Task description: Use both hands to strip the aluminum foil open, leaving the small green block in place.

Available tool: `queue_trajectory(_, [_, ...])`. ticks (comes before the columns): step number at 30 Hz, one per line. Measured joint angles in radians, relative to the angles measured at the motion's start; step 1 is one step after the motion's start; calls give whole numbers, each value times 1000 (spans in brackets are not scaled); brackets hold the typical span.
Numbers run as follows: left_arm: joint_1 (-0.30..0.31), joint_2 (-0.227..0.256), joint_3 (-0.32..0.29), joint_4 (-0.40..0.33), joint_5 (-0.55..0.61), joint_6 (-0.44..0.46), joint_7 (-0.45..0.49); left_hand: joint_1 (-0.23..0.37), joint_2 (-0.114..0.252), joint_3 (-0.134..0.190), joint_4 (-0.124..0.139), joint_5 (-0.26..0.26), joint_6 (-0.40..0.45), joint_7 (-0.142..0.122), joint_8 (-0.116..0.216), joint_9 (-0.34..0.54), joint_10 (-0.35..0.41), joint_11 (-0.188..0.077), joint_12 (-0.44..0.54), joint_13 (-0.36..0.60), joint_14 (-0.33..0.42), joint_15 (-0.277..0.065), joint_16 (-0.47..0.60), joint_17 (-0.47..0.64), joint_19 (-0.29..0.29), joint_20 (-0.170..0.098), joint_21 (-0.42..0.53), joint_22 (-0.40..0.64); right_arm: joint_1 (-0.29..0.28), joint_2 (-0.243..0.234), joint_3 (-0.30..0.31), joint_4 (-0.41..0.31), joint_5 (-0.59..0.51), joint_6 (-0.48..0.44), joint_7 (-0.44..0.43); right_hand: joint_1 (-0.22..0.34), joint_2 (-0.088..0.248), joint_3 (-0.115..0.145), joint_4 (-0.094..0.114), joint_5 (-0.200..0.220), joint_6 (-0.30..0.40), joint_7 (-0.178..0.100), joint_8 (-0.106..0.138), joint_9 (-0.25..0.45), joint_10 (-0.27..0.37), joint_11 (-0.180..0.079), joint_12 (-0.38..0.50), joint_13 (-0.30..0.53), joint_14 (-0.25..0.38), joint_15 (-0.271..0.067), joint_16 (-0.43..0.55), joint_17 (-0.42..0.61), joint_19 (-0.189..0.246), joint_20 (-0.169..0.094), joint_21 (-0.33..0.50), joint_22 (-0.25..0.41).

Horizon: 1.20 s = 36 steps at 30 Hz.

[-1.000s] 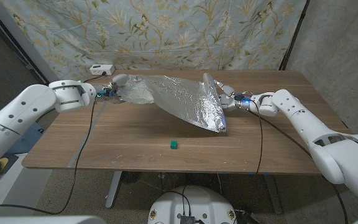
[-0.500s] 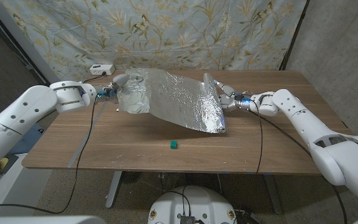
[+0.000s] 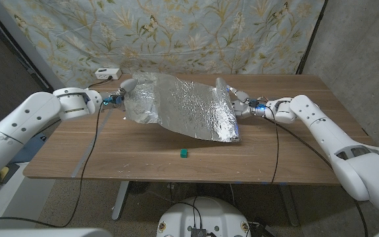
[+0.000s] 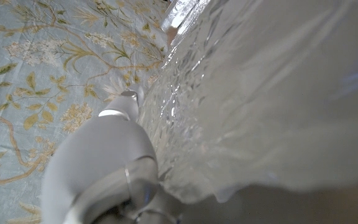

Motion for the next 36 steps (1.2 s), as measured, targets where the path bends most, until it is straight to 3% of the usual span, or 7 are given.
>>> queue_trajectory(4, [3,0,-1,7,-5,4,-18,-21,-9,-7,5,-8,-46,7,-23,-13,-36,21,-34,-12,-34,19,-6,-10,-10,10,-5,0,-5,-5,1,-12,9,-8,-13,0,0,0,0,0,0,0,0,0,0,0,0,0,0,0,0,0,3,-3,0,0])
queue_trajectory(12, [-5,-3,5,32,-10,17,-69,-39,-11,-8,6,-11,-74,21,-37,-25,-62,41,-64,-26,-65,44,-14,-20,-20,20,-10,-5,-9,-16,0,-30,19,-24,-33,4,4,-3,-3,0,0,0,0,0,0,0,0,0,0,0,0,0,3,-4,0,0])
queue_trajectory(27, [-35,-25,34,84,-14,35,-135,-84,-38,-33,17,-31,-106,24,-50,-43,-84,52,-96,-36,-96,64,-14,-34,-23,32,-15,-5,3,-30,-11,-35,27,-53,-52,4,4,-7,1,0,0,0,0,0,0,0,0,0,0,0,-8,5,10,4,0,0])
queue_trajectory(36, [-52,-37,47,113,-8,44,-166,-96,-34,-37,13,-34,-115,30,-54,-52,-96,53,-107,-36,-99,67,-14,-39,-29,37,-21,-5,16,-32,-18,-20,24,-55,-51,4,4,-7,1,0,0,0,0,0,0,0,0,0,0,0,-8,5,11,4,0,0])
